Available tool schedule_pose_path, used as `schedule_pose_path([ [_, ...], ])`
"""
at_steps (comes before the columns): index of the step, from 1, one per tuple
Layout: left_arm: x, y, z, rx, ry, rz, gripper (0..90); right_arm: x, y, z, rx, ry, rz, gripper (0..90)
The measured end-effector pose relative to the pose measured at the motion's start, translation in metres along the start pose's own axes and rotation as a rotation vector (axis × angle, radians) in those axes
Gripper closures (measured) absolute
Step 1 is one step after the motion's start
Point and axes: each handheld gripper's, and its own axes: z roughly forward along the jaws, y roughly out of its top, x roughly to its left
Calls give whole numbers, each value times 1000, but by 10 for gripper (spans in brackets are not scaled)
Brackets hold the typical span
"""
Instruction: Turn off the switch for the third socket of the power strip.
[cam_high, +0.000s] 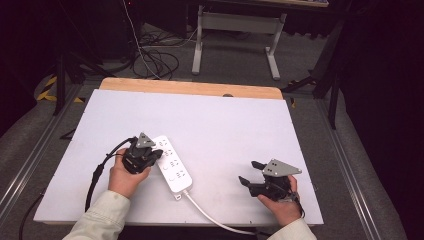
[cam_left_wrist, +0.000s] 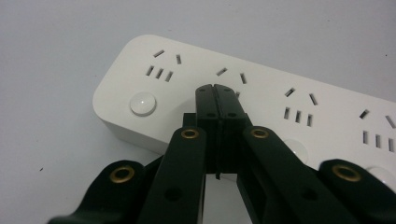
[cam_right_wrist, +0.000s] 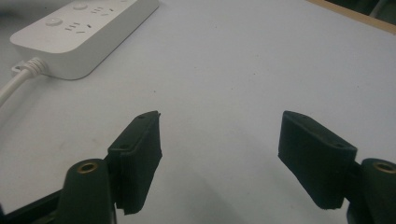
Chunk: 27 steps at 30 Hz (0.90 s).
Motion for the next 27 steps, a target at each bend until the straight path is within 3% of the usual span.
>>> schedule_pose_path([
  [15,0,-2,1,-11,-10,-16,900,0,0,0,1,-1,-1,305],
  [27,-3,-3,1,-16,11,11,900,1,0,1,7,-2,-5,304],
])
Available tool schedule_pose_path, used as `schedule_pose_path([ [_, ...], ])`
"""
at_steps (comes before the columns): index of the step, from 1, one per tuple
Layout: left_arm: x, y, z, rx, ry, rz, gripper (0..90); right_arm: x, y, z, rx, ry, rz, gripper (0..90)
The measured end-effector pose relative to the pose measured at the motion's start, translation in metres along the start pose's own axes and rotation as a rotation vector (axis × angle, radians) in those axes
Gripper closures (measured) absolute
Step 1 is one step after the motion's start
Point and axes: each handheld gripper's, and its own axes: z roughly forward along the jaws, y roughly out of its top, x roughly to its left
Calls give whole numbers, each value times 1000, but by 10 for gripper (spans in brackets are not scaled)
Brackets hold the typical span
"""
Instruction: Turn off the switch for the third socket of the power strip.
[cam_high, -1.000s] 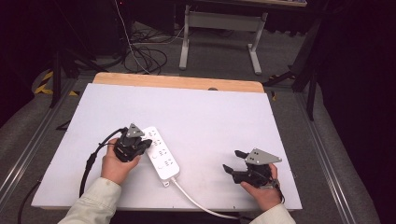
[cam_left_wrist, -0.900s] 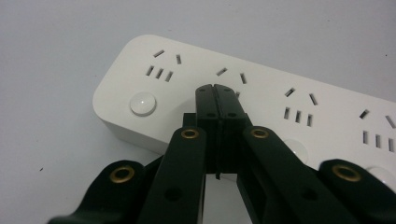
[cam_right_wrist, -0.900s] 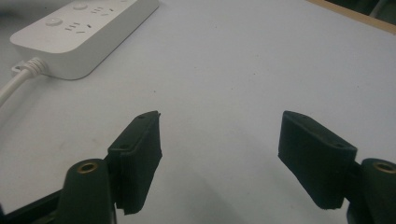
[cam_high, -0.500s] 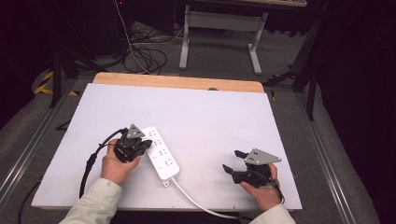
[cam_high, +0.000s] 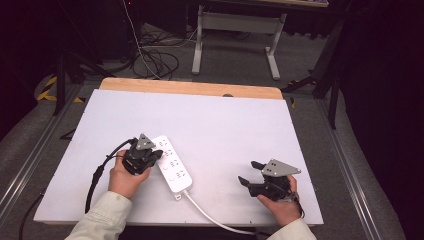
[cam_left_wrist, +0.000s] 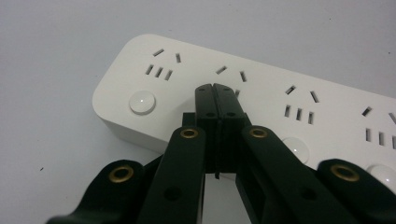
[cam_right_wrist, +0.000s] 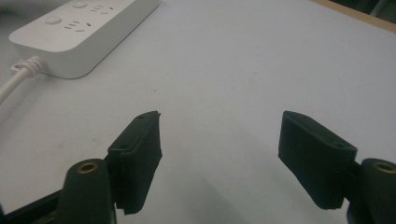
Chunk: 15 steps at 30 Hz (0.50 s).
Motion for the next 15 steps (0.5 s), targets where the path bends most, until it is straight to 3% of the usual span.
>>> schedule_pose_path([
  [8,5,0,0,-3,-32,-32,900,0,0,1,3,2,3,303],
  [15,6,0,0,5,-36,-33,900,0,0,1,4,2,2,302],
])
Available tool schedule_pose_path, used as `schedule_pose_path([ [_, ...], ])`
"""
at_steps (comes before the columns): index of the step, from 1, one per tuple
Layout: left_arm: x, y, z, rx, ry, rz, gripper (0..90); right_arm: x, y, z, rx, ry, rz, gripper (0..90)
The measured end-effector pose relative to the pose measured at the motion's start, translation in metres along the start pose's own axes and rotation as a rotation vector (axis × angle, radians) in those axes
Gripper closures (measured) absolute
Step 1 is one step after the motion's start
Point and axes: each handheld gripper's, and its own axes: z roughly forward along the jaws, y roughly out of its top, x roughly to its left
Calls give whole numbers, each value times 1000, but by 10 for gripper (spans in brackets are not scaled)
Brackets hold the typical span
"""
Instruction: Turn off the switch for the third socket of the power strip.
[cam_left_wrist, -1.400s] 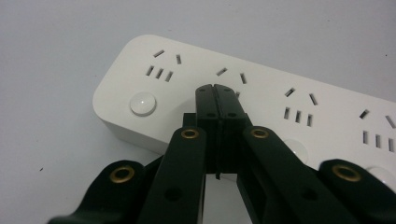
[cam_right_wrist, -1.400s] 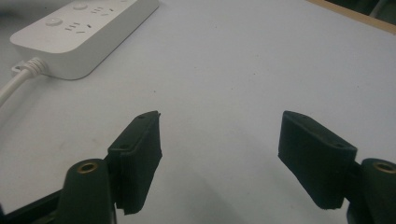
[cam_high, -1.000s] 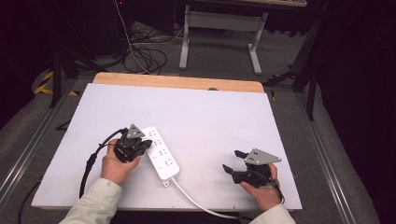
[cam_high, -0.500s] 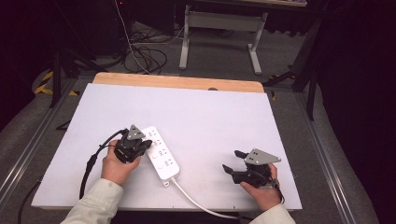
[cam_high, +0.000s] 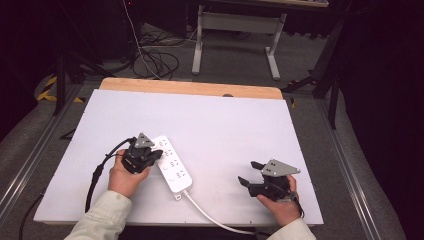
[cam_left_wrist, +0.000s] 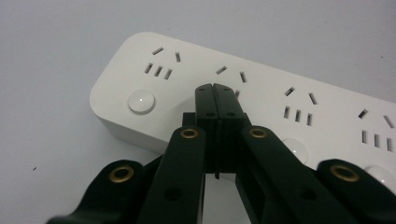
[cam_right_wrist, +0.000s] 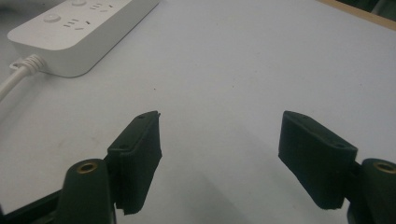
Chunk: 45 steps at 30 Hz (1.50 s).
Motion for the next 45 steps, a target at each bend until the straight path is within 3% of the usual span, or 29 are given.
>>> schedule_pose_path([
  [3,0,1,0,7,-1,-16,900,0,0,0,0,0,0,303],
  [8,-1,4,1,29,15,-1,900,0,0,1,4,-1,-2,301],
  [15,-1,3,1,27,4,-9,900,0,0,1,7,1,0,301],
  [18,-1,4,0,32,14,9,900,-1,-1,1,9,-1,3,300],
  [23,-2,5,1,38,15,-1,900,-1,-1,3,15,-1,9,299],
  [25,-4,4,-1,8,21,11,900,-1,-1,2,15,-2,8,300],
  [28,-5,4,-3,15,21,2,900,-1,-1,2,15,-2,10,299],
  [30,-5,3,-3,4,43,21,900,-2,-1,2,14,-1,8,299],
  [37,-7,3,-7,3,3,2,899,-2,-1,1,11,4,9,299],
  [44,-8,5,-21,-33,-4,0,899,-2,-1,2,8,6,8,299],
  [45,-8,6,-23,-40,8,14,899,-2,-1,2,8,6,8,299],
])
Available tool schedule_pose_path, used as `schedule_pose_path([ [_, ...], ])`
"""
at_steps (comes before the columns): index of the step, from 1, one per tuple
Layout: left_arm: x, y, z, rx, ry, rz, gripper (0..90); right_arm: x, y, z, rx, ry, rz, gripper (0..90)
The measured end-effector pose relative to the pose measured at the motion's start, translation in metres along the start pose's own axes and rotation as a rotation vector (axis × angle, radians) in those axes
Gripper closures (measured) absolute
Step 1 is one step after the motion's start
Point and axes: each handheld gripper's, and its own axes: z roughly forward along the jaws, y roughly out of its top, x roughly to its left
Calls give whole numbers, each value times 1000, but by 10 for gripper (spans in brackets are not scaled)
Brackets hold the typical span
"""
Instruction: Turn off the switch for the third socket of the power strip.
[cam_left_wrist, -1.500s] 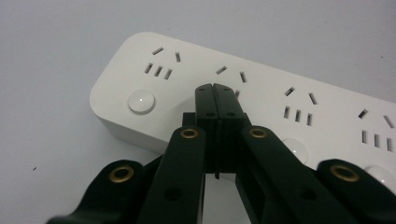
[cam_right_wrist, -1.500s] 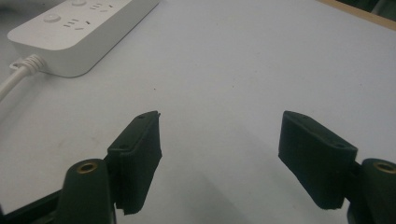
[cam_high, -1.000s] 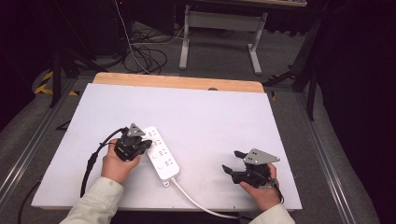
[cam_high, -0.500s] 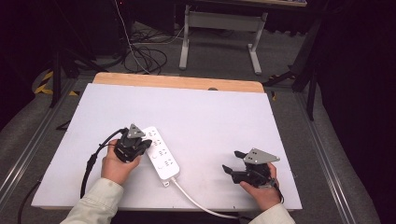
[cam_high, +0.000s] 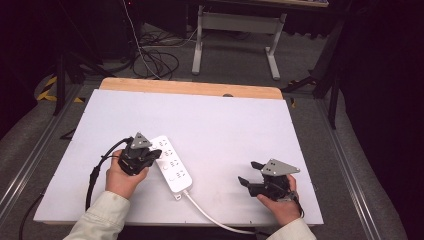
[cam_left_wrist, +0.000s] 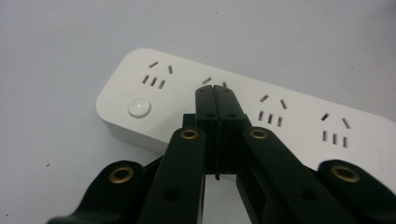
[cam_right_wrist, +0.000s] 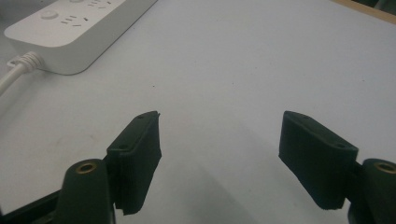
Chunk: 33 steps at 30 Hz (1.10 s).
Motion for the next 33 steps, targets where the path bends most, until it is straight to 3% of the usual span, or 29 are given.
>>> schedule_pose_path([
  [1,-1,0,-1,-9,-16,-15,898,0,0,0,0,-1,-2,299],
  [5,-2,3,-7,-27,-25,-15,874,0,0,0,1,-2,-2,300],
  [12,-7,8,-18,-54,-25,18,859,0,0,0,5,-3,-3,299],
  [21,-8,10,-25,-69,-29,19,828,0,0,0,6,-3,-3,299],
  [27,-10,13,-30,-92,-42,22,720,0,0,0,9,-5,1,299],
  [29,-12,15,-32,-99,-33,34,654,0,0,1,8,-4,0,300],
  [33,-14,16,-34,-115,-46,15,522,0,0,0,9,-5,1,299],
])
